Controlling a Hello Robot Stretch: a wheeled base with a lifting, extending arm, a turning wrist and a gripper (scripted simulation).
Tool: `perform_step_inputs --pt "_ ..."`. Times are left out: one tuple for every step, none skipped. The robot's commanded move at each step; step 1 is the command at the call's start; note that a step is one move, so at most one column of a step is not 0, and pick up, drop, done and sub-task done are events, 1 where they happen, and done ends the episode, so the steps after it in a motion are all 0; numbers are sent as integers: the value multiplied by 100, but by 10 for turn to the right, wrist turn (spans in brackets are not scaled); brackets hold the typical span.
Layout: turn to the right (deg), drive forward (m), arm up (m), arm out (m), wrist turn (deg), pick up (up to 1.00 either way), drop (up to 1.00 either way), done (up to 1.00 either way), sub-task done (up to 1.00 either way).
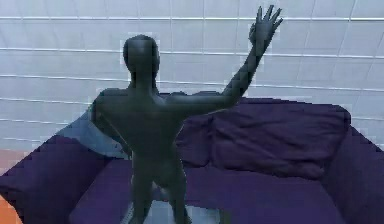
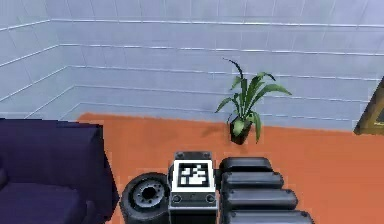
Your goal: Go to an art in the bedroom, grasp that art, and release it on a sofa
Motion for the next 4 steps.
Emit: perform_step_inputs --pt "-450 0 0 0 0 0 0 0 0" --pt "-450 0 0 0 0 0 0 0 0" --pt "-450 0 0 0 0 0 0 0 0" --pt "-240 0 0 0 0 0 0 0 0"
